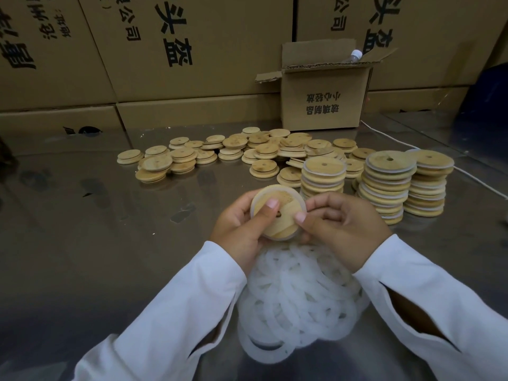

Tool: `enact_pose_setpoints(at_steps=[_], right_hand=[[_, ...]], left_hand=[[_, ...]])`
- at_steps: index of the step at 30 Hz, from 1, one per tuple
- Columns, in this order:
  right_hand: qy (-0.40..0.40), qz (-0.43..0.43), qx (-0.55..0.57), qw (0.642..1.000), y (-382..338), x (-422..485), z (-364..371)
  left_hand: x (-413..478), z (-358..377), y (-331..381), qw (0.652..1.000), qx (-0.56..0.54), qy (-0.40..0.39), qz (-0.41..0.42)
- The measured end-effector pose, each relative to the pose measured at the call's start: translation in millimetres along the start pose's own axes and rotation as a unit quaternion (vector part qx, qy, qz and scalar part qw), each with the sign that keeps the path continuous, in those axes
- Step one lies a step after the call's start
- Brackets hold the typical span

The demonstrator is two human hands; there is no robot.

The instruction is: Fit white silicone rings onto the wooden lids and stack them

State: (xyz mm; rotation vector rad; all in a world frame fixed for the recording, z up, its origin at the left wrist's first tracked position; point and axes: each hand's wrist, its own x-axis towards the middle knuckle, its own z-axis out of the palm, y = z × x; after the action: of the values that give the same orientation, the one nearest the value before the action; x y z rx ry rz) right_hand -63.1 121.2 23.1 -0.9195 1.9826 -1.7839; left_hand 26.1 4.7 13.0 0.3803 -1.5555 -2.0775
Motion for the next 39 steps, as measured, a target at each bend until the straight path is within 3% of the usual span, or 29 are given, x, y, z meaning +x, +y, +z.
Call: enact_pose_setpoints(at_steps=[5, 11, 16, 19, 22, 25, 29, 33, 39], right_hand=[[0.069, 0.009, 0.015, 0.997, -0.3, 3.9, -5.2], [0.071, 0.049, 0.034, 0.996, 0.6, 6.3, -6.4], [0.086, 0.012, 0.073, 0.994, -14.5, 9.0, -25.1], [0.209, -0.037, 0.165, 0.963, -26.2, 13.5, -49.4], [0.405, -0.051, 0.199, 0.891, -24.7, 19.6, -80.8], [0.506, -0.018, 0.201, 0.839, -13.2, 23.6, -109.0], [0.522, 0.071, 0.184, 0.83, 8.9, 31.0, -125.1], [0.455, 0.13, 0.158, 0.867, 20.1, 42.5, -132.1], [0.49, 0.114, 0.12, 0.856, 26.8, 49.7, -130.1]], left_hand=[[1.5, -2.6, 0.6, 0.996, 0.06, 0.057, -0.013], [-1.5, 0.0, 3.0, 0.997, 0.035, 0.063, -0.014], [-4.9, 0.7, 4.6, 0.998, 0.03, 0.052, -0.014], [-5.1, 0.1, 6.4, 0.998, 0.027, 0.059, -0.017], [-5.4, 1.8, 6.1, 0.997, 0.035, 0.062, -0.014], [-5.5, 3.1, 4.2, 0.997, 0.042, 0.059, -0.009], [-5.1, 2.6, 1.9, 0.997, 0.046, 0.065, 0.009], [-4.0, 1.1, 0.5, 0.995, 0.038, 0.091, 0.024], [-3.2, 2.3, 0.1, 0.995, 0.043, 0.092, 0.019]])
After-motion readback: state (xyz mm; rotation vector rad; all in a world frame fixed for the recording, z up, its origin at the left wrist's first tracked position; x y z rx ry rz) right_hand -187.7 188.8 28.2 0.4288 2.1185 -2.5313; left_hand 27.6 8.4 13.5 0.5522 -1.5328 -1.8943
